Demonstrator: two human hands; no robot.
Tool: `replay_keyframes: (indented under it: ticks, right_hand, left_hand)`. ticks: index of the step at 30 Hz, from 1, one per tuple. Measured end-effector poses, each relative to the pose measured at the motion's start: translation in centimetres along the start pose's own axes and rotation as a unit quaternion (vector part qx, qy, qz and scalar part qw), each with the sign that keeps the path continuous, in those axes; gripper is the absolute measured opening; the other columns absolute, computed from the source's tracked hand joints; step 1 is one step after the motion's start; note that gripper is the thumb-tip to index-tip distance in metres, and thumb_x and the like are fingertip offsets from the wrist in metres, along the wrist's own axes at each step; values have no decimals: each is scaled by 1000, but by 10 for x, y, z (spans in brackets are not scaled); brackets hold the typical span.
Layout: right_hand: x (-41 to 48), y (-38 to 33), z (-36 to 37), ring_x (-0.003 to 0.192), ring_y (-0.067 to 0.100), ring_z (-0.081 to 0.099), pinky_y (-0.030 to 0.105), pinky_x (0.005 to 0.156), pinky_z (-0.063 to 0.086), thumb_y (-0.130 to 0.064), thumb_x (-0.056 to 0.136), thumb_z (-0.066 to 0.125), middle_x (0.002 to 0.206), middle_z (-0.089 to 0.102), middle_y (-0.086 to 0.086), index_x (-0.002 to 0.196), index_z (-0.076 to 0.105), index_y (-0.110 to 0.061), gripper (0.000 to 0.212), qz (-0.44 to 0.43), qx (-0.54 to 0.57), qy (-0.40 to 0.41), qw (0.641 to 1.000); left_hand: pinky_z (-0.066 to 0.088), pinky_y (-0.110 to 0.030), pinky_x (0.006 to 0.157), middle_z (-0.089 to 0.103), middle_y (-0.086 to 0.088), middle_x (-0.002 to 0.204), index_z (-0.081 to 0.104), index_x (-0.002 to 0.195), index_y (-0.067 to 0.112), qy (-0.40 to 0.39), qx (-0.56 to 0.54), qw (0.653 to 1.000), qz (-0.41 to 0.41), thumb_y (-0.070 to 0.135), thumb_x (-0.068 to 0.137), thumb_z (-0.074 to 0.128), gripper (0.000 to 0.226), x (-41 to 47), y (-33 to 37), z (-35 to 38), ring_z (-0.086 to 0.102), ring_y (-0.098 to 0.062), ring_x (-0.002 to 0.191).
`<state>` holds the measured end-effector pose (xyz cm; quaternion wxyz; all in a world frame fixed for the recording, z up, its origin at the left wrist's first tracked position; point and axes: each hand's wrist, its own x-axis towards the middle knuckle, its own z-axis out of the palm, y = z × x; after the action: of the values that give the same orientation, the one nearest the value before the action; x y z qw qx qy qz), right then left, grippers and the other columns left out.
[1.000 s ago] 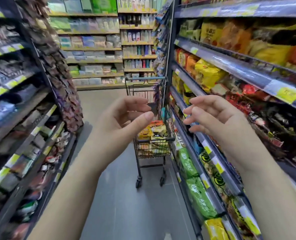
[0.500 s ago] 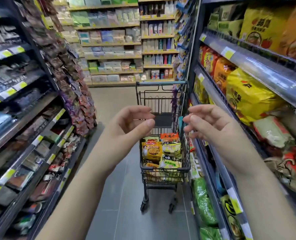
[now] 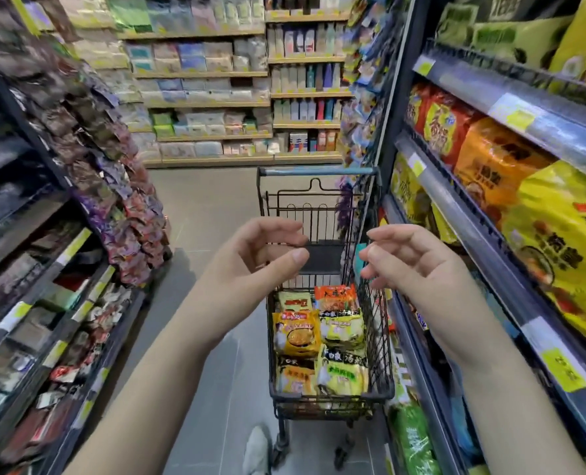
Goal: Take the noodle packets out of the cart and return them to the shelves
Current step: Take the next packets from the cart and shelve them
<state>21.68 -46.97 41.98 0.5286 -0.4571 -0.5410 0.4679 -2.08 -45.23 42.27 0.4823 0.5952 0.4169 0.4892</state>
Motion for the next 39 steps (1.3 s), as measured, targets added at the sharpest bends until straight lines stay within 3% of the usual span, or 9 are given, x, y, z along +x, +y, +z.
replay_keyframes:
  ticks: [6, 12, 17, 24, 30, 34, 39]
  right_hand:
    - [110, 30, 22, 93, 17, 76, 31, 83, 60, -38, 76, 77, 103, 77, 4, 113, 72, -22, 41, 41, -44, 21, 998]
    - [198, 66, 40, 101, 22, 75, 39, 94, 57, -51, 70, 80, 108, 78, 1, 109, 75, -34, 42, 93, -78, 17, 993]
    - [243, 105, 33, 104, 24, 74, 50, 99, 57, -48, 71, 80, 109, 78, 2, 107, 75, -39, 37, 142, -82, 24, 986]
    - [290, 175, 7, 107, 19, 74, 46, 105, 54, -53, 69, 81, 111, 78, -1, 110, 74, -37, 45, 209, -82, 8, 975]
    - [320, 244, -25, 106, 14, 73, 45, 103, 55, -56, 66, 82, 109, 77, -4, 111, 73, -39, 49, 254, -85, -12, 963]
    - [334, 280, -43, 103, 10, 73, 37, 99, 56, -50, 68, 81, 106, 78, -7, 113, 73, -34, 48, 277, -93, -20, 956]
    - [339, 310, -59, 102, 9, 74, 30, 95, 55, -45, 68, 80, 106, 78, -9, 111, 73, -32, 46, 300, -95, -12, 949]
  left_hand:
    - [57, -29, 92, 73, 0, 119, 66, 123, 21, -36, 27, 999, -29, 26, 83, 77, 42, 117, -45, -56, 70, -12, 106]
    - [55, -44, 102, 73, 7, 120, 67, 121, 31, -50, 34, 994, -89, 51, 74, 79, 53, 211, -106, -103, 70, -14, 110]
    - [56, -43, 101, 73, 6, 119, 68, 117, 34, -68, 10, 989, -132, 51, 73, 79, 48, 255, -151, -104, 70, -15, 111]
    - [56, -34, 95, 74, 8, 117, 68, 116, 36, -26, 19, 979, -203, 49, 76, 86, 46, 292, -215, -99, 71, -12, 108]
    - [57, -18, 82, 69, 2, 118, 61, 125, 24, -21, 39, 958, -285, 26, 86, 80, 43, 305, -297, -58, 69, -9, 106]
    - [57, -18, 82, 63, 5, 119, 52, 131, 25, -62, 115, 931, -340, 31, 88, 79, 51, 319, -368, -32, 66, -7, 106]
    - [49, -28, 86, 59, -2, 124, 46, 140, 13, -4, 211, 884, -417, 26, 89, 78, 61, 326, -462, 0, 61, -15, 106]
